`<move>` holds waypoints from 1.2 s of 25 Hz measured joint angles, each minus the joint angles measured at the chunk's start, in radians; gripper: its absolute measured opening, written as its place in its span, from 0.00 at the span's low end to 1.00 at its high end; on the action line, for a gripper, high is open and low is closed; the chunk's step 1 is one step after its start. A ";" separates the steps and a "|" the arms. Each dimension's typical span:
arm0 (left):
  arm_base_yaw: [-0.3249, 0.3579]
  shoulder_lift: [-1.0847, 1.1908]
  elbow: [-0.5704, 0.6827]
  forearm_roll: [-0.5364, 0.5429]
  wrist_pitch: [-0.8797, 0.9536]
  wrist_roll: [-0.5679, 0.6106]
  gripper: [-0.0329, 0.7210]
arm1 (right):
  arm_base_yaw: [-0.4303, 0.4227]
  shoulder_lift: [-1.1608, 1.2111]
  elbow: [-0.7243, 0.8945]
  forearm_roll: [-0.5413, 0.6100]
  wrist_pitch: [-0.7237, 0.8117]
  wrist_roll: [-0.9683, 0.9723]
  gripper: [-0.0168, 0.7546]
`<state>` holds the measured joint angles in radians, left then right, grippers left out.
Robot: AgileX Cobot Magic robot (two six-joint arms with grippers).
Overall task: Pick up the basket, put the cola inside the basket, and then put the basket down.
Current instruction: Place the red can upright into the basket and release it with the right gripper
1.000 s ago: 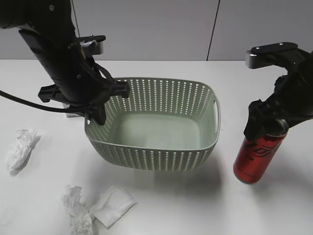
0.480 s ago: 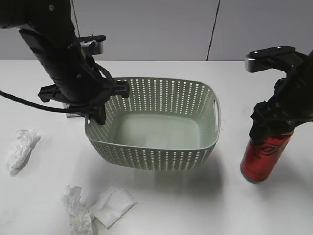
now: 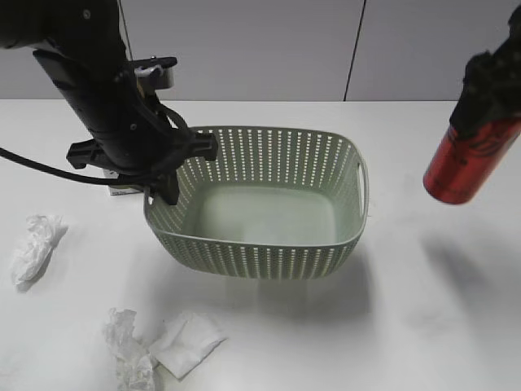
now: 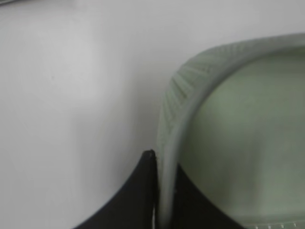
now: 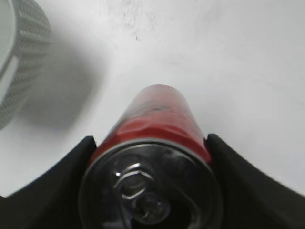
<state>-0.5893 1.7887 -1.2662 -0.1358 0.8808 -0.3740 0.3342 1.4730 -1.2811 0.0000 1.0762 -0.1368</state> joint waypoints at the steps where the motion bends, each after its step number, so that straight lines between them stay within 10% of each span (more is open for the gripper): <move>1: 0.000 0.000 0.000 0.000 -0.009 0.000 0.04 | 0.000 -0.005 -0.040 0.000 0.010 -0.006 0.66; 16: 0.000 0.052 0.000 0.005 -0.043 0.000 0.04 | 0.360 0.162 -0.327 0.023 0.069 0.005 0.66; 30: 0.000 0.052 0.000 0.007 -0.042 0.000 0.04 | 0.385 0.400 -0.327 0.122 -0.006 -0.069 0.70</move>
<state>-0.5893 1.8403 -1.2662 -0.1291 0.8389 -0.3740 0.7191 1.8727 -1.6082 0.1224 1.0699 -0.2058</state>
